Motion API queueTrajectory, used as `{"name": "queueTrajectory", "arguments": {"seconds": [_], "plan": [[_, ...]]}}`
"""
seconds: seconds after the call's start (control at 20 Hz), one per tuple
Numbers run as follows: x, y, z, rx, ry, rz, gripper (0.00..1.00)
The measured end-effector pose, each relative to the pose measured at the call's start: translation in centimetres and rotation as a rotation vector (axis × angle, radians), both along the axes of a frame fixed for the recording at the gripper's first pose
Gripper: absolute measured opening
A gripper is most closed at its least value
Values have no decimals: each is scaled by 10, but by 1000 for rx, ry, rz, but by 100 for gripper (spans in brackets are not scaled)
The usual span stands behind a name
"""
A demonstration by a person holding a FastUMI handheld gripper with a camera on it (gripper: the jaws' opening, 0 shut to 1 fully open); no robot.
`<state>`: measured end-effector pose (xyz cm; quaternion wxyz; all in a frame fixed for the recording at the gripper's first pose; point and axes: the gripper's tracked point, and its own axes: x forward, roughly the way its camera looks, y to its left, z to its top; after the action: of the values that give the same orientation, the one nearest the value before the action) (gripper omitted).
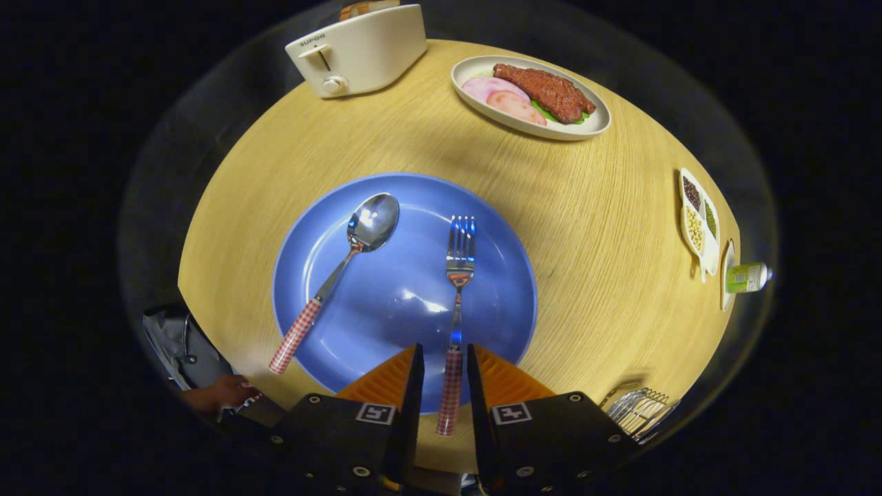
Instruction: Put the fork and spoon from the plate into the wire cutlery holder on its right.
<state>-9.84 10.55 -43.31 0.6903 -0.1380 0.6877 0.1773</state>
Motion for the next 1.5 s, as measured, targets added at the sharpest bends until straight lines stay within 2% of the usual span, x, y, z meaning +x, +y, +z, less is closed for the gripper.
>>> {"name": "queueTrajectory", "arguments": {"seconds": [0.25, 0.5, 0.75, 0.9, 1.15, 1.5], "plan": [[-1, -1, -8, -8, 29, -67, 14], [-2, -2, -3, 13, 32, -78, 9], [1, -14, 37, 54, -28, -104, 8], [-3, -47, 67, 58, -55, -152, 8], [-21, -139, 107, -22, -90, -239, 8], [-63, -238, 128, -117, -47, -347, 8]]}}
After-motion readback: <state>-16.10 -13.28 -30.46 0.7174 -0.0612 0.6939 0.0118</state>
